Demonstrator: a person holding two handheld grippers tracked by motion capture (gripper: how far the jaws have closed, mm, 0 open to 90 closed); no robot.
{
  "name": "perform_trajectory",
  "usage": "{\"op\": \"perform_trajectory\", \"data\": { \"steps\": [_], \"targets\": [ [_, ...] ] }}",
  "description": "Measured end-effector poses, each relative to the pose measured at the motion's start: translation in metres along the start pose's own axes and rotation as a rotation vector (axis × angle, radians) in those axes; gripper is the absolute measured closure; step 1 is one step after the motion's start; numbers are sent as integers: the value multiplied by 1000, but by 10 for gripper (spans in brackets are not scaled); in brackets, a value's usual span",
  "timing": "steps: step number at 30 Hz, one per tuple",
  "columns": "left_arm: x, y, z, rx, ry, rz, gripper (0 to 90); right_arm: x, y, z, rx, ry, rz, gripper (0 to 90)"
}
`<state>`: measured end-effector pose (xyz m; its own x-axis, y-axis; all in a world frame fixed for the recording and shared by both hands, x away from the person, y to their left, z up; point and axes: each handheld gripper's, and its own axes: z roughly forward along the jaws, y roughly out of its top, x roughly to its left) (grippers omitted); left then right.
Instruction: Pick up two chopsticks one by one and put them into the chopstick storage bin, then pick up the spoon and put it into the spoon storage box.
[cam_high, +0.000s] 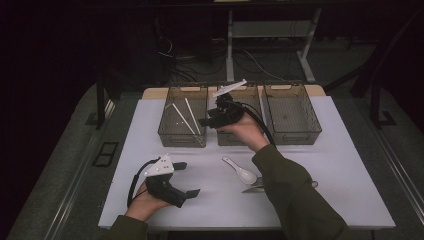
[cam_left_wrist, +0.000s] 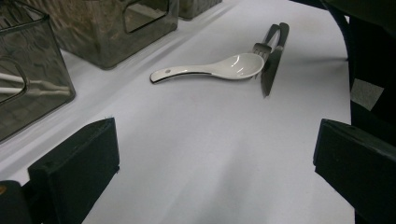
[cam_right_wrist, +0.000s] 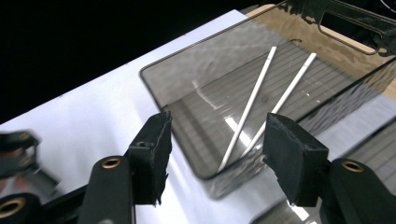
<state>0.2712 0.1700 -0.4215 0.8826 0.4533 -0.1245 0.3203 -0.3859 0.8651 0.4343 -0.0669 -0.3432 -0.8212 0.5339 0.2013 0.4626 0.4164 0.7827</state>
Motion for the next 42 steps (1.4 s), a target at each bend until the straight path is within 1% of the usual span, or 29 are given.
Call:
{"op": "perform_trajectory", "data": {
  "steps": [1, 5, 9, 11, 14, 16, 17, 25, 29, 30, 36, 37, 38, 41, 42],
  "targets": [
    [0, 0, 0, 0, -1, -8, 0, 0, -3, -4, -5, 7, -3, 411],
    [0, -1, 0, 5, 6, -6, 0, 3, -17, -18, -22, 14, -22, 400],
    [0, -1, 0, 5, 10, -12, 0, 4, -33, -33, -31, 27, -24, 392],
    [0, -2, 0, 3, 11, -17, 0, 3, -41, -39, -36, 32, -14, 386],
    [0, -2, 0, -1, 13, -22, 0, 3, -52, -50, -40, 31, -15, 379],
    [1, -2, 0, 8, 13, -11, 0, 2, -59, -57, -46, 30, -17, 378],
    [0, -2, 0, 4, 14, -16, 0, 1, -62, -61, -47, 31, -15, 377],
    [0, -2, 0, 8, 16, -13, 0, 2, -87, -83, -64, 16, -5, 366],
    [0, -2, 0, 9, 18, -12, 0, 2, -99, -94, -75, 13, -1, 348],
    [-1, -2, 0, 9, 17, -11, 0, 2, -102, -97, -74, 4, 1, 345],
    [-1, -1, 1, 10, 16, -8, 0, 3, -128, -114, -93, 18, 20, 305],
    [-1, -1, 2, 10, 17, -9, 0, 4, -133, -117, -99, 12, 17, 303],
    [-1, -1, 2, 9, 17, -9, 0, 5, -137, -120, -106, 0, 25, 296],
    [-2, 0, 2, 4, 20, -10, 14, 10, -150, -130, -105, -67, 8, 279],
    [-2, 0, 2, 5, 24, -8, 24, 11, -155, -134, -110, -70, 8, 269]
  ]
}}
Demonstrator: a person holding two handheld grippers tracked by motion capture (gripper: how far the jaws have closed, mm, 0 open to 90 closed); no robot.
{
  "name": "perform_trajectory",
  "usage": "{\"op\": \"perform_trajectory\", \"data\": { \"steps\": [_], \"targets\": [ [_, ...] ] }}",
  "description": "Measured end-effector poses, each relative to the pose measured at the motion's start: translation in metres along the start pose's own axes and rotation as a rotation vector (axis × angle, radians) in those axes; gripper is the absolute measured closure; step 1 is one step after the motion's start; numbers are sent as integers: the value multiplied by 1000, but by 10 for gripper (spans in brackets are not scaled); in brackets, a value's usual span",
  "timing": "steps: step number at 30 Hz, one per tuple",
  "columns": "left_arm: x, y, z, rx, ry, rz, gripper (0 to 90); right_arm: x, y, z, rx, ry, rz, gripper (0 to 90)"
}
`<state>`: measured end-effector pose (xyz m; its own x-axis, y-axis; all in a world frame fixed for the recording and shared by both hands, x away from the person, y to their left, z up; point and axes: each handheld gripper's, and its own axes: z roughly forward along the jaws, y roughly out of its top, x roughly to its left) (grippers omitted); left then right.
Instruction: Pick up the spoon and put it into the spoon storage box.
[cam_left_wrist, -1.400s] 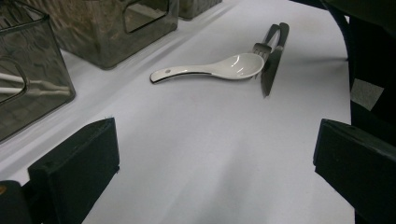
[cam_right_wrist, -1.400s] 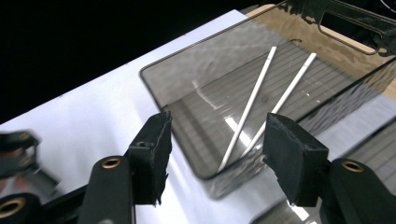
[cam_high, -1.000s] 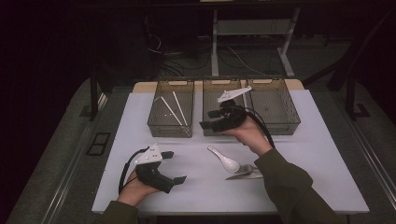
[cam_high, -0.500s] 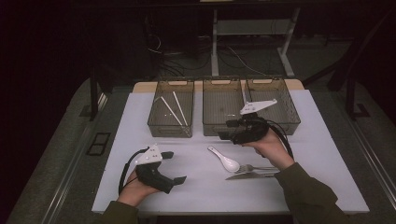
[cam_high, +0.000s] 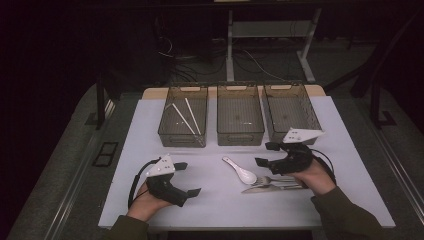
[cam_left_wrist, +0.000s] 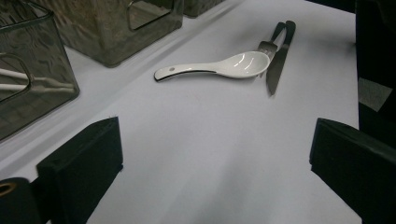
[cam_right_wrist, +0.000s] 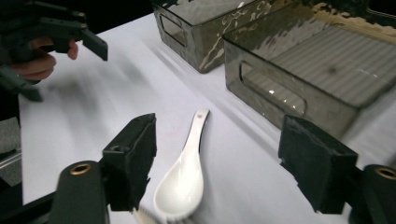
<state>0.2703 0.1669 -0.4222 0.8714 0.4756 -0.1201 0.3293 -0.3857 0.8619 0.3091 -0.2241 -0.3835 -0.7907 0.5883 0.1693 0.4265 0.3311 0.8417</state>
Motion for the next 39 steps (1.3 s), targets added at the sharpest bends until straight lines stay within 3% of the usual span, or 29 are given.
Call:
{"op": "perform_trajectory", "data": {
  "steps": [6, 10, 13, 17, 25, 34, 39],
  "targets": [
    [2, 4, 6, 2, -2, -3, 113, -1, -28, -26, -37, -20, 5, 250],
    [4, 8, 11, 4, 0, 1, 189, -5, -45, -38, -34, -52, 18, 230],
    [7, 12, 16, 16, -17, 0, 251, -9, -58, -44, -32, -66, 51, 211],
    [8, 16, 24, 24, -40, -5, 359, -9, -71, -49, -14, -86, 55, 195],
    [14, 33, 39, 21, -60, 26, 592, -7, -81, -53, -4, -104, 30, 183],
    [28, 50, 66, 66, -83, 50, 887, -10, -85, -58, -14, -106, 51, 183],
    [32, 57, 92, 102, -75, 70, 888, -10, -86, -55, 1, -116, 38, 183]
  ]
}}
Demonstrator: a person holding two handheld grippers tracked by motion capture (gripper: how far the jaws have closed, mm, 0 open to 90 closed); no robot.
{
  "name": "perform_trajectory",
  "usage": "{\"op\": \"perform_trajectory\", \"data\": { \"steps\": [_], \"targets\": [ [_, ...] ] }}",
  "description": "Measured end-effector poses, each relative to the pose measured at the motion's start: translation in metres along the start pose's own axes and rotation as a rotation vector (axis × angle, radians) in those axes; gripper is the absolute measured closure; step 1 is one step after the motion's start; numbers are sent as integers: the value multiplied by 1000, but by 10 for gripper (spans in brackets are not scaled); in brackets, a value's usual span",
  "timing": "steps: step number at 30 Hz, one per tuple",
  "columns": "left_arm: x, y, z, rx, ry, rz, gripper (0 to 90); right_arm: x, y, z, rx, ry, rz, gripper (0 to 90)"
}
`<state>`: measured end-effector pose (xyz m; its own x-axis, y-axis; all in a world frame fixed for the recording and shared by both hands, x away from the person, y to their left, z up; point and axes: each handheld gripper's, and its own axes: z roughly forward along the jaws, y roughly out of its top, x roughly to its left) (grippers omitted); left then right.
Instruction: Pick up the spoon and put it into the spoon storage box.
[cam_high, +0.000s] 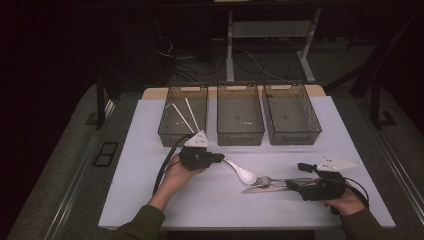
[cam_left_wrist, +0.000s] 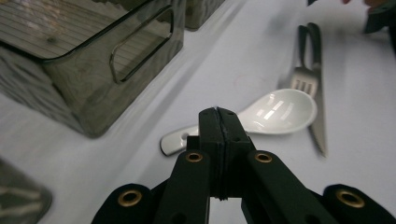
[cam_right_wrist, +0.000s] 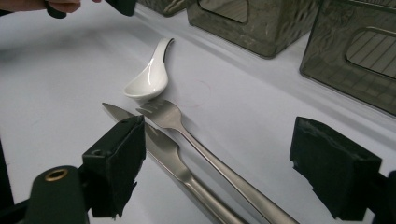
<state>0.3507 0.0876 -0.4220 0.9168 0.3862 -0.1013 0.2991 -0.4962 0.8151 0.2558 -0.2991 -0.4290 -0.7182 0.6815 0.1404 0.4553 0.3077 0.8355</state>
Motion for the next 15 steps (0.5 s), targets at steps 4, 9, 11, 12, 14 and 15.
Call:
{"op": "perform_trajectory", "data": {
  "steps": [4, 9, 11, 12, 14, 15],
  "targets": [
    [5, 7, 21, 33, 11, 10, 887, 0, 0, 0, -1, -5, -2, 183],
    [13, 13, 45, 63, 13, 4, 887, -1, 0, 0, -1, -5, 0, 183],
    [14, 14, 53, 85, 20, 6, 887, -1, 0, 0, -1, -6, 2, 183],
    [15, 14, 56, 86, 17, 3, 887, -1, 0, -1, -2, -5, 2, 183],
    [16, 13, 61, 112, 21, 13, 888, 0, 0, -1, -4, -5, 2, 183],
    [16, 13, 62, 118, 22, 15, 887, 0, 0, -2, -6, -4, 2, 183]
  ]
}}
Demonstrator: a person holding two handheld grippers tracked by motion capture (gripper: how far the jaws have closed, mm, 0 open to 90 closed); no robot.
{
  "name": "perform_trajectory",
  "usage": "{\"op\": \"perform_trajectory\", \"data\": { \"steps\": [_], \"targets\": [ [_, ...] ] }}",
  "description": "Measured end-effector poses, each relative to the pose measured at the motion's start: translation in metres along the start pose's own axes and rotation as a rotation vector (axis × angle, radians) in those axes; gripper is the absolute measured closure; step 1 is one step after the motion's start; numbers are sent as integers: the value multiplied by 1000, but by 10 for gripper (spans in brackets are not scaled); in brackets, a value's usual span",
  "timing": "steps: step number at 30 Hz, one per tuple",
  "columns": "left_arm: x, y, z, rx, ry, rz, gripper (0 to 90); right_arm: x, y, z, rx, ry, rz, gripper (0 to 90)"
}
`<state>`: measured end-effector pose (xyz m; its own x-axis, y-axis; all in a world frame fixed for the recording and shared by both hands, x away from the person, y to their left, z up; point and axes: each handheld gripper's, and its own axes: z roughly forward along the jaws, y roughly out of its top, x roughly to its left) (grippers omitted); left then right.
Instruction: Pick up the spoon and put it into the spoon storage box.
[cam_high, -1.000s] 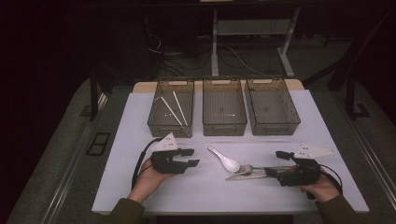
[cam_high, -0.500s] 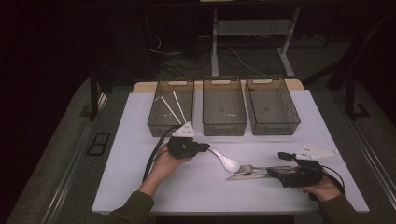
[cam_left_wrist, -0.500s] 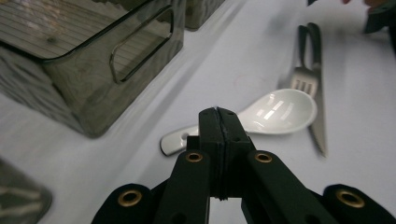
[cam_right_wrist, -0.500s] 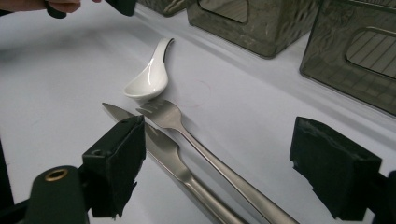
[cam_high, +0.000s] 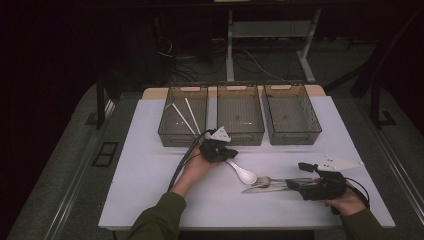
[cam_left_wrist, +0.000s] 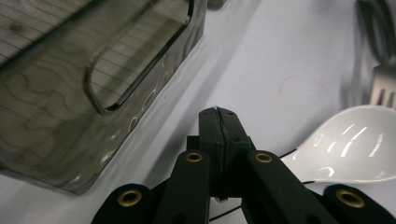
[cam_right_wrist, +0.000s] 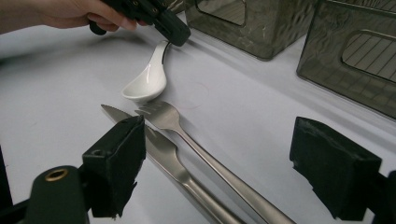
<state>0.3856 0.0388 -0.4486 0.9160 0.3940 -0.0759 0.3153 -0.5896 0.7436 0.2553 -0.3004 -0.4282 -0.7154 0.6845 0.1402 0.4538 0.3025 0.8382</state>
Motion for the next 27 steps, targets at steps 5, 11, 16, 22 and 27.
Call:
{"op": "perform_trajectory", "data": {
  "steps": [5, 11, 16, 22, 27],
  "targets": [
    [1, -4, 1, 24, 1, -15, 888, -1, 0, 0, 0, -2, 1, 183],
    [0, -5, -3, 46, 8, -11, 888, 0, 0, 0, 3, -4, 0, 183],
    [-2, -9, -10, 69, 9, -7, 888, 0, 0, -1, 3, -4, 3, 183],
    [-4, -16, -20, 84, 4, -5, 888, -1, 0, -1, 0, -6, 1, 183],
    [-11, -21, -28, 103, 4, -20, 888, -1, 0, -1, -1, -8, 1, 183]
  ]
}}
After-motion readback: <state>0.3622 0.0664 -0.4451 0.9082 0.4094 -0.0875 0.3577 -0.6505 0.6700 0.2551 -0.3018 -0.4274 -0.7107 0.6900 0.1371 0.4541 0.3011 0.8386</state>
